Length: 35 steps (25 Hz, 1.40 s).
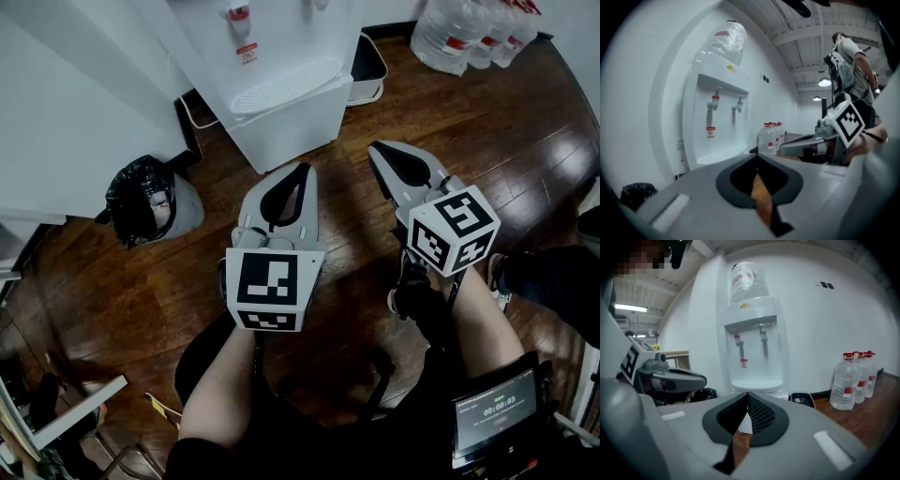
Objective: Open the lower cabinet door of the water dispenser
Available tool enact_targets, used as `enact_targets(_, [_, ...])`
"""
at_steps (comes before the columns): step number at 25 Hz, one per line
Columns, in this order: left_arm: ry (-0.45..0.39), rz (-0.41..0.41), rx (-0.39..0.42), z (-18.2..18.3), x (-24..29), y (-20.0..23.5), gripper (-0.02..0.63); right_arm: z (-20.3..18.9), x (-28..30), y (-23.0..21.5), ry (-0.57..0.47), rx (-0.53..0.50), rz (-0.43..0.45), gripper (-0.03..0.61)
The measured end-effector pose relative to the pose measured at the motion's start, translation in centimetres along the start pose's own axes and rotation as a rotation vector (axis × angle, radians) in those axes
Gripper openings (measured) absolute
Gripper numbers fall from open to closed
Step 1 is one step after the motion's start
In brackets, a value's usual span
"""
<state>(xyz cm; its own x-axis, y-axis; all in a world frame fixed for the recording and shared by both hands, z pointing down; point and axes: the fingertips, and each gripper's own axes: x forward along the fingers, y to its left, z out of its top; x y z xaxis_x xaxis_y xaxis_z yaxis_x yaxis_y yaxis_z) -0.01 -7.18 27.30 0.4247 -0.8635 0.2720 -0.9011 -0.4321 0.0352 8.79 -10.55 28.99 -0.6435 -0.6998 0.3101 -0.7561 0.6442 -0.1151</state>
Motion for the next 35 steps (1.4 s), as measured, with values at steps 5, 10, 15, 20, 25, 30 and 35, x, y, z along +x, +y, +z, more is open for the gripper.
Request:
enact_targets(5, [0.066, -0.025, 0.030, -1.0, 1.7, 0.7, 0.021, -2.5, 2.2, -3.2, 0.115, -0.149, -0.038, 0.005])
enact_targets(10, [0.085, -0.015, 0.009, -1.3, 3.9, 2.3, 0.021, -1.5, 4.0, -4.9, 0.094, -0.143, -0.047, 0.005])
enact_targets(15, [0.125, -0.013, 0.015, -2.5, 6.1, 3.1, 0.021, -1.8, 5.8, -6.5, 0.111, -0.137, -0.046, 0.005])
enact_targets(20, [0.154, -0.033, 0.026, -3.2, 8.5, 3.2, 0.021, -2.6, 7.5, -8.7, 0.166, -0.126, -0.056, 0.005])
enact_targets(25, [0.179, -0.052, 0.019, -3.7, 10.3, 3.4, 0.021, -4.3, 8.9, -10.6, 0.244, -0.137, -0.045, 0.005])
enact_targets(30, [0.167, -0.080, -0.004, -3.4, 12.2, 3.1, 0.021, -5.8, 10.4, -11.4, 0.297, -0.206, -0.031, 0.005])
enact_targets(35, [0.170, -0.134, -0.009, -3.9, 14.2, 2.1, 0.025, -5.5, 12.0, -11.0, 0.305, -0.300, 0.002, 0.012])
